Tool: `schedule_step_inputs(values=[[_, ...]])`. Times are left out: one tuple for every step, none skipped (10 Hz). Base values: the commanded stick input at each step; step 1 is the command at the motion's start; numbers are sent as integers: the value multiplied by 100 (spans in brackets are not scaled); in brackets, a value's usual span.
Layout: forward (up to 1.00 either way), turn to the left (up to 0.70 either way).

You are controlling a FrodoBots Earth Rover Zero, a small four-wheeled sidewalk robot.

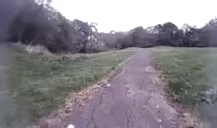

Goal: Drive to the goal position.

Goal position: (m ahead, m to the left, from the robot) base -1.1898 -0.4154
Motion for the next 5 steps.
schedule_step_inputs(values=[[85,-34],[85,-34],[85,-34],[85,-34],[85,-19]])
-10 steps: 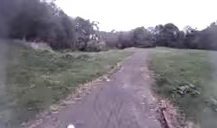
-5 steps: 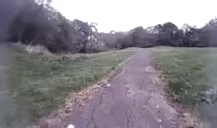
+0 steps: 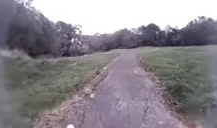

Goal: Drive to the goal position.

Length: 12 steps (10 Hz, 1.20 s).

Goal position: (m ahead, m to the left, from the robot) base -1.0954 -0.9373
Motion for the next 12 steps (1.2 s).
schedule_step_inputs(values=[[85,0],[85,0],[85,0],[85,0],[85,0],[85,0],[85,0],[85,0],[85,0],[85,0],[85,0],[85,0]])
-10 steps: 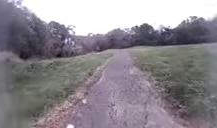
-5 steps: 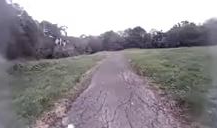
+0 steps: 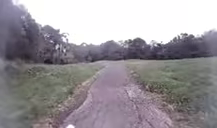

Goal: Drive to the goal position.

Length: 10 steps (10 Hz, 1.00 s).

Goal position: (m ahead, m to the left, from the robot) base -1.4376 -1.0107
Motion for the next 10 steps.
schedule_step_inputs(values=[[85,0],[85,0],[85,0],[85,0],[85,0],[85,0],[85,0],[85,-11],[85,-22],[85,-33]])
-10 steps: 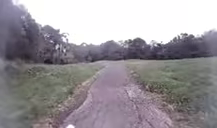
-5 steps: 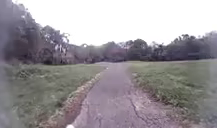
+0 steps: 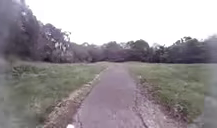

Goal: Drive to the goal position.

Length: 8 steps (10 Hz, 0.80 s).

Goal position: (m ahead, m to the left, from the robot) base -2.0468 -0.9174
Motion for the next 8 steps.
schedule_step_inputs(values=[[85,-8],[85,0],[85,0],[85,0],[85,0],[85,0],[85,0],[85,0]])
